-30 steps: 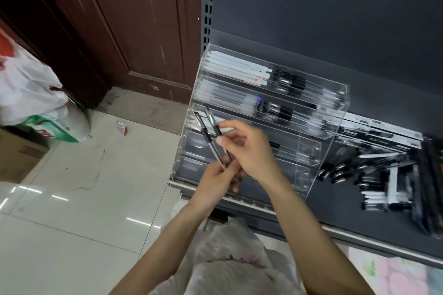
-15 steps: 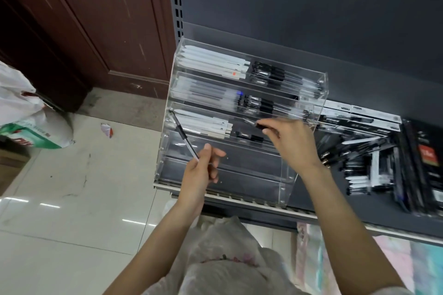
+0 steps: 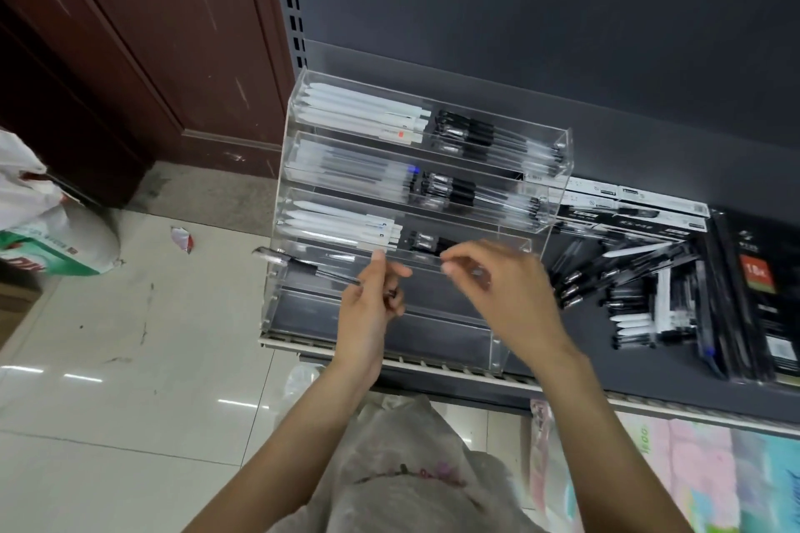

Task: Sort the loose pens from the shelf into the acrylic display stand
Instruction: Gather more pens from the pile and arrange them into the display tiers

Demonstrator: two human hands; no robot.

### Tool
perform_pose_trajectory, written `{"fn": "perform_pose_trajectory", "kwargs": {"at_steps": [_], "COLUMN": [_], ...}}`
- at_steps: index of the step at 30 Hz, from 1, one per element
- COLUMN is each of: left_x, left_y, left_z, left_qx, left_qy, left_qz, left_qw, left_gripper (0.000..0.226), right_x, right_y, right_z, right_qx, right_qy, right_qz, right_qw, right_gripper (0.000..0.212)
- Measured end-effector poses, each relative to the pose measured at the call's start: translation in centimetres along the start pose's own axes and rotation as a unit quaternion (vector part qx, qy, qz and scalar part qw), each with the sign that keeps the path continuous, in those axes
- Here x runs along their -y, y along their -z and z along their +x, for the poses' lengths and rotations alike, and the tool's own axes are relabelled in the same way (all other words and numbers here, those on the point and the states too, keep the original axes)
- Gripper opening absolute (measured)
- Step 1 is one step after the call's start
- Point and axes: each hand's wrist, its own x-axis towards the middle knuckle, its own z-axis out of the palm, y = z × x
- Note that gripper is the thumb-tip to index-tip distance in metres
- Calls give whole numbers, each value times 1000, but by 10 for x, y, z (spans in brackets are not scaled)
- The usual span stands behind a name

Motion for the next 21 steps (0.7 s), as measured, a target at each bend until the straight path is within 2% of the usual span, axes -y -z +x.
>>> {"fn": "perform_pose_trajectory", "kwargs": {"at_steps": [3,8,10,12,13,15,17,19,21], "left_x": [2,5,2,-4,-6,-10,-13,-16,-15], "left_y": [-20,-51,-55,-50,-45,-31,-16,-6,-4], "left_z": [2,-4,-5,-2,-1,4,13,29,45], "left_qx": [45,129,177,237,242,196,119,69,60], "left_qy": [-3,13,39,22,-13,-117,-242,-352,-396], "left_qz": [11,46,109,270,340,409,452,529,592], "left_qw": [999,991,977,933,909,884,851,769,699], "left_gripper": [46,49,50,39,27,9,11,23,31], "right_x": [16,5,-5,-25,-38,-62,-77,-80,-77], "right_y": [-6,-13,-5,9,17,32,39,37,30], "right_z": [-20,-27,-29,-33,-34,-34,-32,-25,-17], "right_qx": [9,-87,-125,-171,-189,-210,-213,-211,-211], "right_qy": [-12,-21,-26,-42,-52,-66,-64,-44,-20], "right_qz": [54,118,104,74,56,-12,-76,-109,-137], "right_qw": [998,989,986,982,979,975,972,970,968], "right_gripper": [17,14,11,11,10,9,8,8,7]}}
